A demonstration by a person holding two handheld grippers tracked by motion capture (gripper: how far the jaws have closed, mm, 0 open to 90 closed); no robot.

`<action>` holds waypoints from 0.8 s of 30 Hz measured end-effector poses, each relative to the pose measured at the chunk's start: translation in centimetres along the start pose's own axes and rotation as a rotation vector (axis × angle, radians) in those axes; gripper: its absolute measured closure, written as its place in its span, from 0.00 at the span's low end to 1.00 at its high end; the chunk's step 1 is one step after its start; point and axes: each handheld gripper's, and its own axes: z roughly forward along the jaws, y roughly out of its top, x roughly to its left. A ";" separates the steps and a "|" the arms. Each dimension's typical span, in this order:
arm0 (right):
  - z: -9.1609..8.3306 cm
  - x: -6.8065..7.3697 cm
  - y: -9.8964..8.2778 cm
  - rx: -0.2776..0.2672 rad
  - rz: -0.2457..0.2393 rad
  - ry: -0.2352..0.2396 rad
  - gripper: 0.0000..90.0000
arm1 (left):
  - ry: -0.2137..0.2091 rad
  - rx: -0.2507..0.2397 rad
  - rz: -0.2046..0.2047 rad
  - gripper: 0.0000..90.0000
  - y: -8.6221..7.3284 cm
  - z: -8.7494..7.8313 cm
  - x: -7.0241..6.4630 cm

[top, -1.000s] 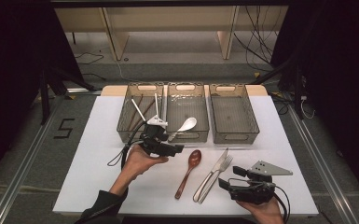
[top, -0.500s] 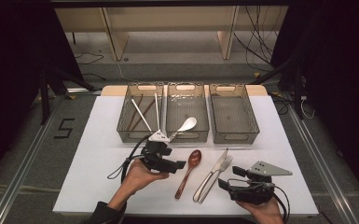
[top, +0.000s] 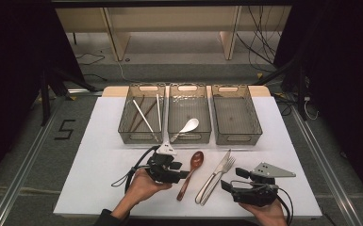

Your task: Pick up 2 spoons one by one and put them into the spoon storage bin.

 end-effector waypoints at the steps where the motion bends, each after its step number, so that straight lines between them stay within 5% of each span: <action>1: 0.0 0.0 0.0 0.000 -0.001 0.000 0.27 | -0.007 0.004 0.004 0.71 -0.1 0.2 -0.2; 10: 0.1 0.0 -0.1 0.006 -0.002 0.001 0.27 | -0.049 0.071 0.052 0.96 -1.1 2.4 -1.4; 24: 0.1 0.0 -0.1 0.006 -0.003 0.002 0.27 | -0.035 0.176 0.082 0.99 -2.0 4.5 -2.0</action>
